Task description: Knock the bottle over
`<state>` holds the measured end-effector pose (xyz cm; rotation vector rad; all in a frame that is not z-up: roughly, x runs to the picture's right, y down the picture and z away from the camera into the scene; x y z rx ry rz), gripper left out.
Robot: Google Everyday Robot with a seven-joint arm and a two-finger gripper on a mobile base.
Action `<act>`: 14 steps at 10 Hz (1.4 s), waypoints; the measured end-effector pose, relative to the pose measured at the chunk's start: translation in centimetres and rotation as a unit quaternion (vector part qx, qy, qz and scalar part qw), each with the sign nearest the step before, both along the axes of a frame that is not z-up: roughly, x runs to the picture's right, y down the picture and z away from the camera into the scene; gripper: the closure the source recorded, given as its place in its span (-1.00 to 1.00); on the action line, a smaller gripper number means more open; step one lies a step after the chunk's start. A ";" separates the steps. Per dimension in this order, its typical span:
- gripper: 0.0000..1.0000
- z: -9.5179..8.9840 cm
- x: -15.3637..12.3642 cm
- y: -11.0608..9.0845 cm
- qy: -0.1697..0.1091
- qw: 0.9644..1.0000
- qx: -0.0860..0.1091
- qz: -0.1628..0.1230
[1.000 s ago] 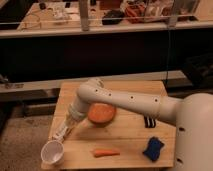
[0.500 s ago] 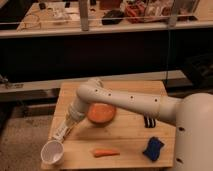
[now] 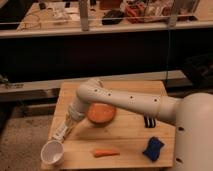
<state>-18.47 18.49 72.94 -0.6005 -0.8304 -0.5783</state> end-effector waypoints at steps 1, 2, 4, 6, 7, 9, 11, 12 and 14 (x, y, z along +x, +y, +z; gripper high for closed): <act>1.00 0.0 0.0 0.0 0.000 1.000 0.000 0.000; 1.00 0.0 0.0 0.0 0.000 1.000 0.000 0.000; 1.00 0.0 0.0 0.0 0.000 1.000 0.000 0.000; 1.00 0.0 0.0 0.0 0.000 1.000 -0.001 0.000; 1.00 0.0 0.0 0.0 0.000 1.000 -0.001 0.000; 1.00 0.0 0.0 0.0 0.000 1.000 -0.001 0.001; 1.00 0.0 0.0 0.0 0.000 1.000 -0.001 0.001; 1.00 0.0 0.0 0.0 0.000 1.000 -0.001 0.001; 1.00 0.0 0.0 0.0 0.000 1.000 -0.001 0.001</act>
